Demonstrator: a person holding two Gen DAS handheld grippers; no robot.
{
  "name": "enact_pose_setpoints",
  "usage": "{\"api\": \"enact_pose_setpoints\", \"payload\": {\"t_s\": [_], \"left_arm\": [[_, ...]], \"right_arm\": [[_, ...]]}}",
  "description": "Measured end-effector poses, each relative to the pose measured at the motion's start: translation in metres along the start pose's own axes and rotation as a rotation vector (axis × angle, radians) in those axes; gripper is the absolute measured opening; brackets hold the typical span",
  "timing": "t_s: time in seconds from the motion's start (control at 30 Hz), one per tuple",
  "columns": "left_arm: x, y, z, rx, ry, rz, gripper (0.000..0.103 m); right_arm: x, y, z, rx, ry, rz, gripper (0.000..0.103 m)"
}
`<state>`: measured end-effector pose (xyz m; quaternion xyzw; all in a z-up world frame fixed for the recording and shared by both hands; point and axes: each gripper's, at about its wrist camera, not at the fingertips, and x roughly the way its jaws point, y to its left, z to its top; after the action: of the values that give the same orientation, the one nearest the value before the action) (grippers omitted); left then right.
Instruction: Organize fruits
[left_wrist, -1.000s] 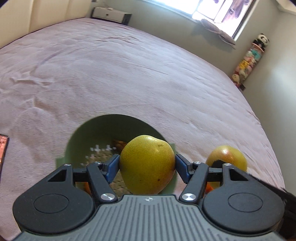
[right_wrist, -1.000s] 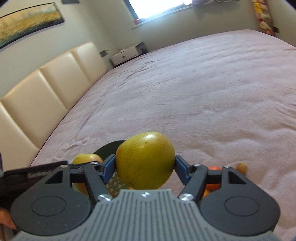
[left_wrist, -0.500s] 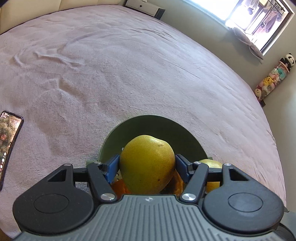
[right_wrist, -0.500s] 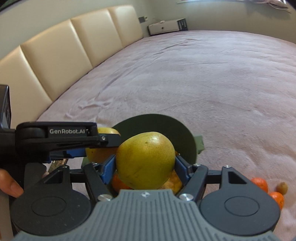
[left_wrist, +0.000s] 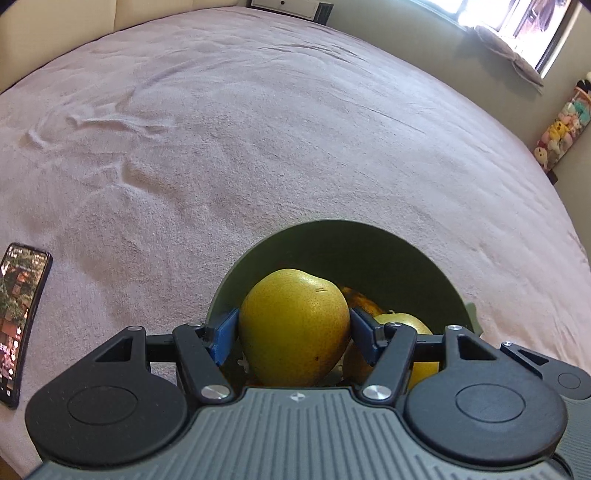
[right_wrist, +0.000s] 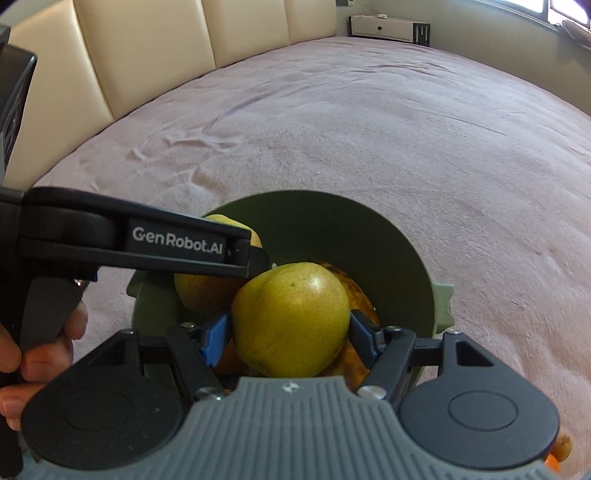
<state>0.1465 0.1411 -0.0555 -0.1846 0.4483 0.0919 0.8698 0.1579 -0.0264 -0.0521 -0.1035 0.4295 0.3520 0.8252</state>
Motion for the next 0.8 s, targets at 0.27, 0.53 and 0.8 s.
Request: {"api": "enact_pose_setpoints", "payload": {"t_s": [0.27,0.53,0.8], "left_arm": [[0.008,-0.003,-0.003,0.019,0.014,0.019,0.074],[0.013,-0.006,-0.003,0.038,0.029,0.067,0.074],[0.016,-0.006,-0.004,0.048,0.032,0.091,0.074]], "right_arm": [[0.009,-0.001,-0.003,-0.028,0.024,-0.002,0.065],[0.019,0.003,0.001,-0.072,0.041,0.0,0.065],[0.022,0.008,0.004,-0.136,0.066,-0.012,0.065]]}}
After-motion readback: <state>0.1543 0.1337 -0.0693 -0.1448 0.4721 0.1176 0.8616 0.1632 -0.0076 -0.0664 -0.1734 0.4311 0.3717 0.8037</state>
